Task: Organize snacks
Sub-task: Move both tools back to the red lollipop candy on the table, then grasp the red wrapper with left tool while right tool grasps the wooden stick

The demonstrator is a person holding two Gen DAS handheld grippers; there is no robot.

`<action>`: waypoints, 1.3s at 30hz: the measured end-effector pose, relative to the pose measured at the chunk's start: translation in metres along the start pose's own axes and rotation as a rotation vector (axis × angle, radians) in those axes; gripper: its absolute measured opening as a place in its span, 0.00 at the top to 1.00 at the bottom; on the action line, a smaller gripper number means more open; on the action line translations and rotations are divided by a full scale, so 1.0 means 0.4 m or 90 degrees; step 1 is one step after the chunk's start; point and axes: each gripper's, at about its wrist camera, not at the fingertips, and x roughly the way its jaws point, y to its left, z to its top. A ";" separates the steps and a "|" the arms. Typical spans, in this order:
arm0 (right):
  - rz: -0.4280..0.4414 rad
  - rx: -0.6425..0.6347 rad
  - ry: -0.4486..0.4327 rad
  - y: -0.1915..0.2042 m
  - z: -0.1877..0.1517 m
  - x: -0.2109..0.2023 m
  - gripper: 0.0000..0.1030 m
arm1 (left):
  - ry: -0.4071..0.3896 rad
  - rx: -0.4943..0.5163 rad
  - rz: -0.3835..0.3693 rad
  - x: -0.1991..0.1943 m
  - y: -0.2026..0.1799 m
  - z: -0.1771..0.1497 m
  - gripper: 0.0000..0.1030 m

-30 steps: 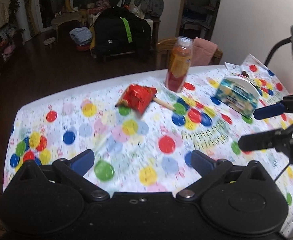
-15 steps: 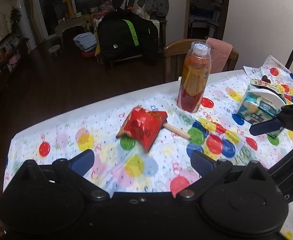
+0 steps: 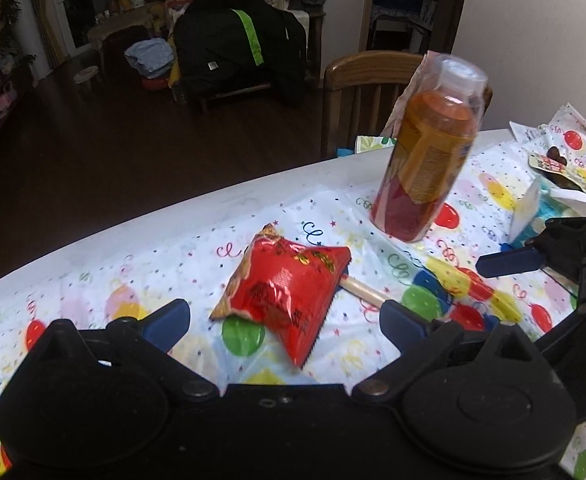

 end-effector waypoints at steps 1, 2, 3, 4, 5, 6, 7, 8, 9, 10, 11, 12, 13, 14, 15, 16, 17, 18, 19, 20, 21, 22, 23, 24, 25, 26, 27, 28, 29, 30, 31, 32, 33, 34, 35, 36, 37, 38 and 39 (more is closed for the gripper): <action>0.000 -0.008 0.000 0.001 0.006 0.013 0.08 | 0.003 0.002 -0.002 0.014 0.003 0.006 0.03; -0.002 -0.015 0.000 0.001 0.011 0.026 0.08 | 0.005 0.004 -0.004 0.027 0.006 0.011 0.03; -0.002 -0.021 -0.001 0.002 0.015 0.037 0.08 | 0.007 0.004 -0.006 0.041 0.009 0.016 0.03; -0.001 -0.026 -0.002 0.003 0.019 0.047 0.08 | 0.010 0.005 -0.008 0.054 0.013 0.023 0.03; -0.002 -0.029 -0.003 0.004 0.022 0.057 0.08 | 0.012 0.003 -0.011 0.066 0.016 0.027 0.03; -0.004 -0.031 -0.003 0.005 0.026 0.069 0.08 | 0.015 -0.001 -0.015 0.077 0.020 0.031 0.03; -0.005 -0.033 -0.002 0.005 0.030 0.080 0.08 | 0.019 -0.005 -0.022 0.089 0.024 0.035 0.03; -0.005 -0.035 0.000 0.005 0.033 0.090 0.11 | 0.023 -0.009 -0.028 0.101 0.027 0.038 0.04; -0.009 -0.037 0.001 0.005 0.037 0.100 0.13 | 0.027 -0.012 -0.030 0.114 0.029 0.041 0.04; -0.011 -0.037 0.004 0.003 0.039 0.109 0.16 | 0.030 -0.013 -0.032 0.125 0.030 0.042 0.04; -0.011 -0.037 0.007 0.000 0.042 0.118 0.17 | 0.034 -0.014 -0.035 0.136 0.030 0.043 0.04; -0.011 -0.036 0.008 -0.002 0.045 0.127 0.17 | 0.038 -0.013 -0.037 0.146 0.031 0.044 0.05; -0.011 -0.036 0.010 -0.004 0.046 0.134 0.20 | 0.040 -0.011 -0.041 0.156 0.030 0.045 0.05; -0.010 -0.037 0.011 -0.005 0.046 0.140 0.27 | 0.042 -0.009 -0.043 0.164 0.029 0.044 0.06; -0.009 -0.036 0.016 -0.006 0.047 0.147 0.31 | 0.045 -0.008 -0.044 0.172 0.028 0.044 0.06; -0.008 -0.035 0.019 -0.008 0.047 0.154 0.35 | 0.048 -0.009 -0.045 0.180 0.029 0.044 0.06; -0.009 -0.035 0.021 -0.008 0.046 0.159 0.39 | 0.051 -0.011 -0.046 0.187 0.029 0.043 0.08; -0.010 -0.036 0.021 -0.007 0.044 0.164 0.41 | 0.053 -0.011 -0.046 0.193 0.029 0.042 0.10; -0.012 -0.039 0.020 -0.006 0.042 0.167 0.46 | 0.054 -0.011 -0.043 0.198 0.029 0.042 0.12; -0.013 -0.038 0.019 -0.005 0.041 0.170 0.50 | 0.053 -0.010 -0.036 0.200 0.027 0.040 0.16; -0.011 -0.036 0.020 -0.005 0.039 0.174 0.50 | 0.052 -0.008 -0.033 0.204 0.027 0.040 0.18; -0.010 -0.034 0.019 -0.004 0.037 0.177 0.53 | 0.050 -0.007 -0.036 0.206 0.027 0.039 0.18; -0.010 -0.035 0.020 -0.002 0.036 0.180 0.60 | 0.047 -0.006 -0.038 0.205 0.028 0.039 0.19; -0.012 -0.037 0.021 0.001 0.035 0.183 0.63 | 0.046 -0.004 -0.040 0.204 0.029 0.037 0.19; -0.014 -0.037 0.022 0.002 0.034 0.185 0.67 | 0.045 -0.001 -0.039 0.203 0.029 0.037 0.20; -0.017 -0.037 0.021 0.004 0.033 0.186 0.68 | 0.044 0.001 -0.038 0.201 0.030 0.036 0.21; -0.018 -0.037 0.018 0.005 0.031 0.185 0.69 | 0.044 0.002 -0.038 0.201 0.030 0.035 0.23; -0.016 -0.035 0.017 0.006 0.031 0.185 0.72 | 0.044 0.003 -0.037 0.199 0.030 0.035 0.23; -0.016 -0.033 0.016 0.007 0.030 0.185 0.74 | 0.044 0.003 -0.037 0.197 0.030 0.033 0.24; -0.021 -0.030 0.015 0.008 0.029 0.186 0.75 | 0.044 0.005 -0.035 0.194 0.029 0.032 0.25; -0.025 -0.028 0.015 0.009 0.029 0.187 0.76 | 0.043 0.008 -0.035 0.192 0.027 0.031 0.26; -0.027 -0.025 0.016 0.010 0.029 0.187 0.79 | 0.043 0.012 -0.034 0.189 0.025 0.029 0.26; -0.029 -0.022 0.017 0.009 0.030 0.186 0.80 | 0.043 0.014 -0.034 0.187 0.023 0.027 0.27; -0.030 -0.017 0.019 0.008 0.030 0.186 0.85 | 0.044 0.013 -0.034 0.183 0.023 0.025 0.27; -0.028 -0.011 0.021 0.007 0.029 0.184 0.88 | 0.045 0.011 -0.034 0.180 0.024 0.023 0.28; -0.025 -0.006 0.023 0.005 0.029 0.183 0.88 | 0.046 0.009 -0.033 0.176 0.025 0.021 0.28; -0.023 -0.003 0.026 0.005 0.027 0.180 0.89 | 0.045 0.006 -0.033 0.170 0.026 0.018 0.28; -0.023 -0.002 0.028 0.007 0.023 0.177 0.89 | 0.044 0.002 -0.033 0.162 0.027 0.016 0.28; -0.025 -0.001 0.030 0.009 0.019 0.174 0.89 | 0.041 -0.002 -0.036 0.152 0.029 0.012 0.28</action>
